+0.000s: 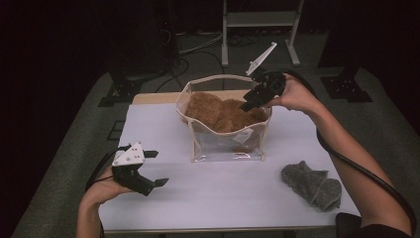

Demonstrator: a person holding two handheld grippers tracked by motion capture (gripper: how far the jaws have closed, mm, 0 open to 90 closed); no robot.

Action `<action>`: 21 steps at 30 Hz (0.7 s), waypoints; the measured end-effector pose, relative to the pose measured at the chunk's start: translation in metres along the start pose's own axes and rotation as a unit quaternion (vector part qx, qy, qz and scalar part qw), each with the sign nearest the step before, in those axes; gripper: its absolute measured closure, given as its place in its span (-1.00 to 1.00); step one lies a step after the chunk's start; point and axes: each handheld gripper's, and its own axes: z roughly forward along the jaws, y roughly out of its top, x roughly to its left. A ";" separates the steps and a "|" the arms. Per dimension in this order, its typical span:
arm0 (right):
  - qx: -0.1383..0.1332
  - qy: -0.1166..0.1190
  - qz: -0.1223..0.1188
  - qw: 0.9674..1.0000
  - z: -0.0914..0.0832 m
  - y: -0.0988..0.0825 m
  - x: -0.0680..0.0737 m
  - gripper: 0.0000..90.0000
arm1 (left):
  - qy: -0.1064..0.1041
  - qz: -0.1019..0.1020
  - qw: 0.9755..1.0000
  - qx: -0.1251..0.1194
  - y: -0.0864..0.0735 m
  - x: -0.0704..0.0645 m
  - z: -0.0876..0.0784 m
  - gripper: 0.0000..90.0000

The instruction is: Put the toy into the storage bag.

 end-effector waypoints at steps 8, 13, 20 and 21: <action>-0.021 -0.002 0.003 1.000 -0.022 -0.017 0.010 0.03 | 0.000 0.001 1.000 -0.001 0.001 -0.001 0.001 -0.84; -0.033 -0.005 0.007 0.999 -0.035 -0.029 0.016 0.02 | 0.001 0.004 1.000 0.001 0.001 -0.001 0.001 -0.84; -0.043 -0.003 0.016 0.999 -0.044 -0.048 0.022 0.01 | -0.001 0.001 1.000 0.003 0.001 -0.001 0.004 -0.84; -0.046 -0.003 0.016 0.999 -0.045 -0.052 0.022 0.01 | -0.002 0.001 1.000 0.004 0.001 -0.001 0.005 -0.84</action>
